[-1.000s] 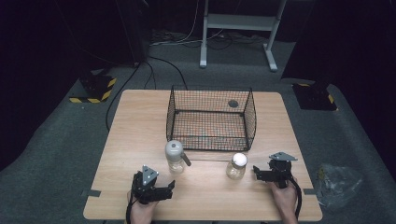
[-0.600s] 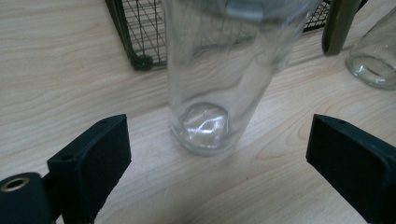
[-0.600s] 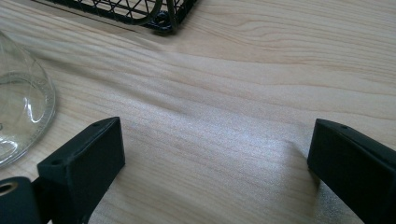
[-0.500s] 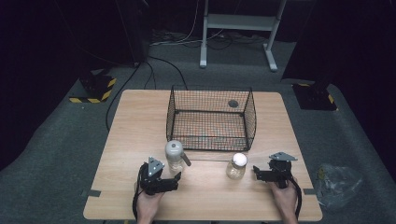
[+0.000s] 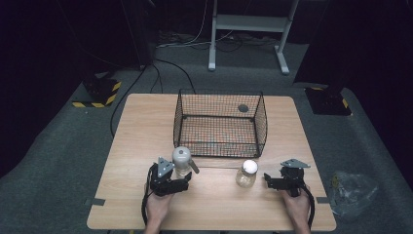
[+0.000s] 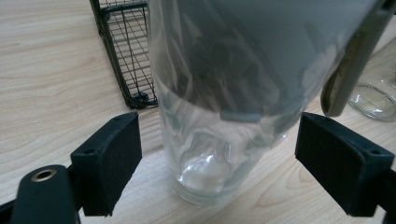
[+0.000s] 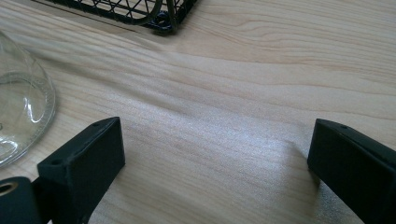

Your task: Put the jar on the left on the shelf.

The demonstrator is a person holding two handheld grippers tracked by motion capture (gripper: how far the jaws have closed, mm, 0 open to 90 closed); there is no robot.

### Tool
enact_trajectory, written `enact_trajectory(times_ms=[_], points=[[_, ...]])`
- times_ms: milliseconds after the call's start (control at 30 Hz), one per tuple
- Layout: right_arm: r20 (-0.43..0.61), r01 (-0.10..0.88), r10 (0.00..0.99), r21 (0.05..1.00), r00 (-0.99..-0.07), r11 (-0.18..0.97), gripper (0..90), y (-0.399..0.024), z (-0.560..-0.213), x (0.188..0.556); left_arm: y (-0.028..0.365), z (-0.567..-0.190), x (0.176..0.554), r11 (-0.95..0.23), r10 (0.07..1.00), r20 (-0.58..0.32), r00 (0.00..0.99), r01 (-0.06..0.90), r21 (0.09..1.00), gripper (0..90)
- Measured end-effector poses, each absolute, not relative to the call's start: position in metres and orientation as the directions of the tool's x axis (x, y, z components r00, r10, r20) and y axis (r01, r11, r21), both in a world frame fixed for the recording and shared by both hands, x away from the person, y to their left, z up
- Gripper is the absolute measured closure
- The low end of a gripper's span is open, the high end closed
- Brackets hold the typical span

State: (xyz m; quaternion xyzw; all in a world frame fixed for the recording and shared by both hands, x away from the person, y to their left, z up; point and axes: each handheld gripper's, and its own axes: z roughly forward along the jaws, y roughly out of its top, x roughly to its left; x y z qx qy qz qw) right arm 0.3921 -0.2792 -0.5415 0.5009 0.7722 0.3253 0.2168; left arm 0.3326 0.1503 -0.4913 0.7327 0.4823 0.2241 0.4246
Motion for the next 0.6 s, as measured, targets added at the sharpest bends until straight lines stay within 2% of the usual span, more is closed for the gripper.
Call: enact_trajectory(times_ms=[600], points=[[-0.009,0.633,0.915,0.720,-0.404,0.286,3.9,-0.2791,-0.5415,0.3921,0.1455,-0.4821,0.3403,-0.177,0.888,-0.071,0.454,0.481,0.859,26.4]])
